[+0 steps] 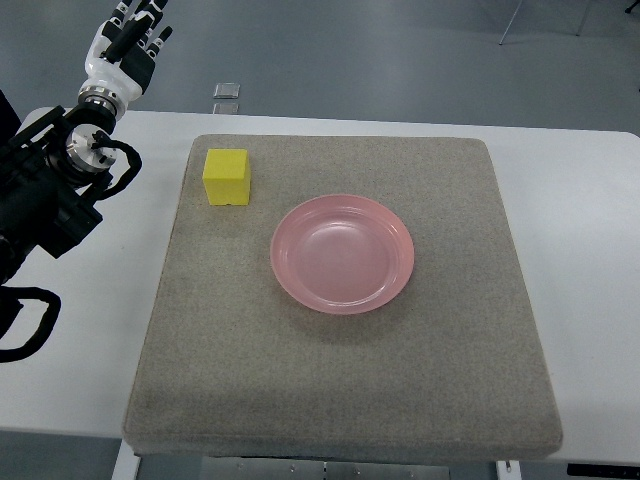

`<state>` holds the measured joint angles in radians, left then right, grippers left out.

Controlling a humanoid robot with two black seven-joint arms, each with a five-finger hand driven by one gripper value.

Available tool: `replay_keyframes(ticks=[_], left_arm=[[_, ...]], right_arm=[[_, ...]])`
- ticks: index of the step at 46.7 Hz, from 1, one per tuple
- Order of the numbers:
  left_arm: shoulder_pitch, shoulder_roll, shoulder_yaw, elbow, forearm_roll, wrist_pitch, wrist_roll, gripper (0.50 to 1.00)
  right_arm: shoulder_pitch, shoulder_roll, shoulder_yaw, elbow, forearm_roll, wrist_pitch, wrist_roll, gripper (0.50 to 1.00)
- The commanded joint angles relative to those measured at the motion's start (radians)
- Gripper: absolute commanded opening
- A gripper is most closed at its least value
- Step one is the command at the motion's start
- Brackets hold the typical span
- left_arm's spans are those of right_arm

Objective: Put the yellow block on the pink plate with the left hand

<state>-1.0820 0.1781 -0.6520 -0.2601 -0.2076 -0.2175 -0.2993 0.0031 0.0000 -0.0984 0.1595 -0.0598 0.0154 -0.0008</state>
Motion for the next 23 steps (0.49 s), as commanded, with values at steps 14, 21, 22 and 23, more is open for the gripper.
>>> replay_keyframes(ticks=[14, 21, 22, 23], left_arm=[[0.001, 0.000, -0.001, -0.008, -0.013, 0.026, 0.012, 0.981], [0.001, 0.000, 0.002, -0.008, -0.009, 0.026, 0.012, 0.988], [0.004, 0.000, 0.002, -0.008, -0.009, 0.026, 0.012, 0.988], [0.005, 0.000, 0.002, -0.008, -0.009, 0.026, 0.012, 0.988]], right_arm=[[0.000, 0.000, -0.001, 0.000, 0.000, 0.000, -0.001, 0.924], [0.000, 0.000, 0.000, 0.000, 0.000, 0.000, 0.001, 0.924], [0.000, 0.000, 0.000, 0.000, 0.000, 0.000, 0.001, 0.924], [0.000, 0.000, 0.000, 0.000, 0.000, 0.000, -0.001, 0.924]])
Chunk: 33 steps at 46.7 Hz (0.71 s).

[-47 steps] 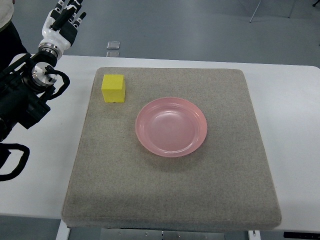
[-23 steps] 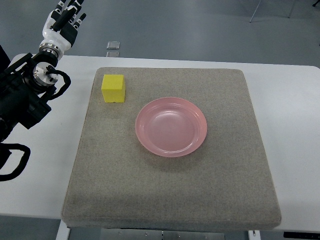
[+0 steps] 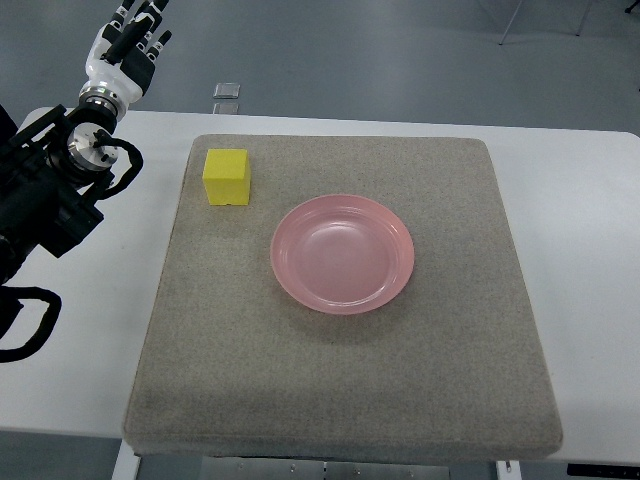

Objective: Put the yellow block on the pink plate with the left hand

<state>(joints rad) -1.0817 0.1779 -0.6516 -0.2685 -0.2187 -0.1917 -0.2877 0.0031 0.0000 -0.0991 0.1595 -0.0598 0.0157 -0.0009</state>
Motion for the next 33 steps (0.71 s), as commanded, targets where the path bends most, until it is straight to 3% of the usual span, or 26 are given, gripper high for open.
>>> replay_keyframes(ticks=[1, 18, 23, 26, 33], left_arm=[[0.006, 0.000, 0.003, 0.000, 0.002, -0.002, 0.001, 0.988], [0.014, -0.002, 0.018, -0.003, 0.013, 0.000, 0.007, 0.984], [0.006, 0.000, 0.023, -0.003, 0.016, 0.001, 0.047, 0.981], [0.000, 0.002, 0.056, -0.003, 0.016, 0.001, 0.081, 0.981], [-0.027, 0.006, 0.239, 0.002, 0.019, -0.003, 0.084, 0.979]], right_arm=[[0.000, 0.000, 0.001, 0.000, 0.000, 0.000, -0.001, 0.924], [0.000, 0.000, -0.001, 0.000, 0.000, 0.000, 0.001, 0.924], [0.000, 0.000, 0.001, 0.000, 0.000, 0.000, 0.001, 0.924], [0.000, 0.000, -0.001, 0.000, 0.000, 0.001, 0.001, 0.924], [0.000, 0.000, 0.001, 0.000, 0.000, 0.000, 0.001, 0.924]])
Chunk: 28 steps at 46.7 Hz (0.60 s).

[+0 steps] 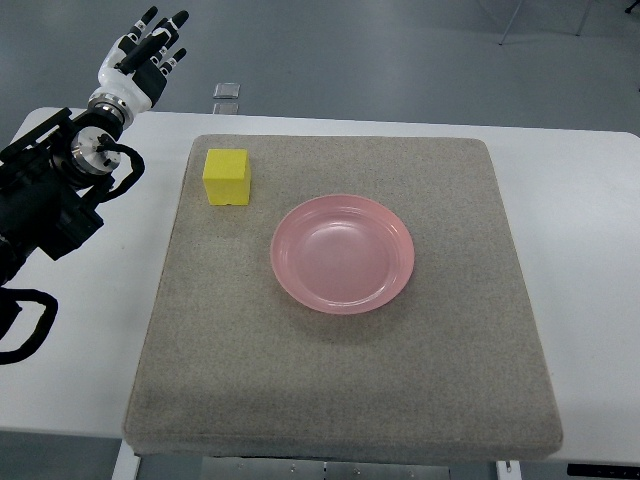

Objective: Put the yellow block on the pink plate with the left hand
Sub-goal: 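Swing the left hand over the yellow cube, fingers pointing down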

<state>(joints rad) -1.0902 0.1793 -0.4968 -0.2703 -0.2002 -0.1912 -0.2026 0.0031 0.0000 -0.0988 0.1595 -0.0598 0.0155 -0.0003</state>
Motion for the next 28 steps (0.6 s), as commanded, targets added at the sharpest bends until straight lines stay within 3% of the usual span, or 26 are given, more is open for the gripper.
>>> replay_keyframes(ticks=[1, 13, 28], left_arm=[[-0.022, 0.006, 0.108, 0.003, 0.001, -0.005, -0.001, 0.981], [-0.077, 0.012, 0.244, -0.004, 0.094, -0.017, -0.001, 0.981], [-0.114, 0.055, 0.288, -0.101, 0.611, -0.017, -0.001, 0.986]], right_arm=[[0.000, 0.000, 0.001, 0.000, 0.000, 0.000, 0.000, 0.924], [0.000, 0.000, 0.001, 0.000, 0.001, 0.000, 0.000, 0.924], [0.000, 0.000, 0.001, 0.000, 0.000, 0.000, 0.000, 0.924]])
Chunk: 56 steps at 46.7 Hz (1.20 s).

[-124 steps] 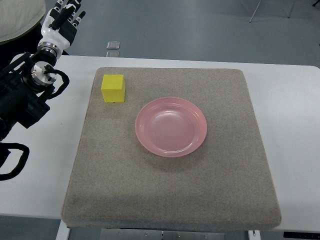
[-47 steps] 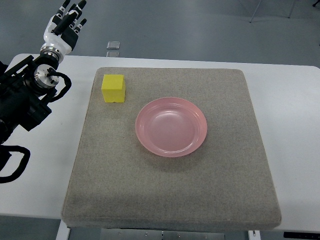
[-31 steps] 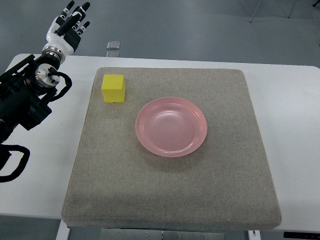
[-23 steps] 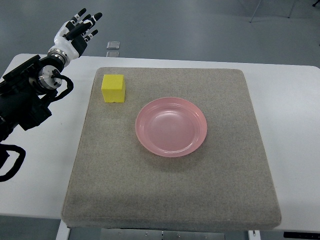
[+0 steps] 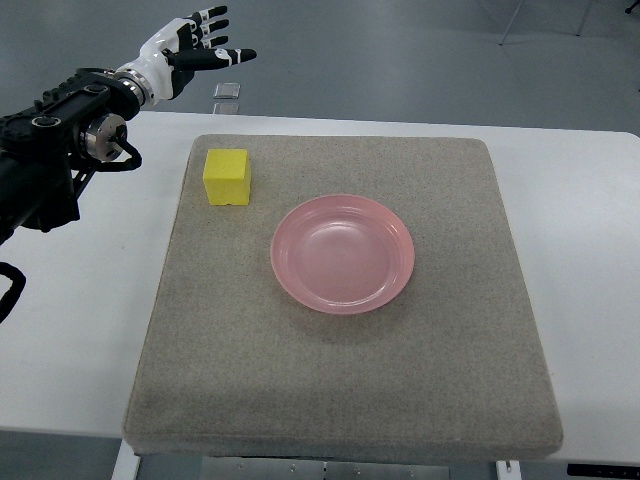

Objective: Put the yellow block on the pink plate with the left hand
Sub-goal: 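Swing the left hand over the yellow cube, fingers pointing down, then close the left hand's fingers around the yellow cube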

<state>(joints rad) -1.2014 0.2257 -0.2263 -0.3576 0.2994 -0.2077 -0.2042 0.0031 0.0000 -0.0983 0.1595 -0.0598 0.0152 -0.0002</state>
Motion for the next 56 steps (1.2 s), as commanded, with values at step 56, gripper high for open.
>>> replay_keyframes(ticks=[56], left_arm=[[-0.191, 0.210, 0.469, -0.277, 0.685, -0.229, -0.129, 0.981]], right_arm=[[0.000, 0.000, 0.000, 0.000, 0.000, 0.000, 0.000, 0.924]])
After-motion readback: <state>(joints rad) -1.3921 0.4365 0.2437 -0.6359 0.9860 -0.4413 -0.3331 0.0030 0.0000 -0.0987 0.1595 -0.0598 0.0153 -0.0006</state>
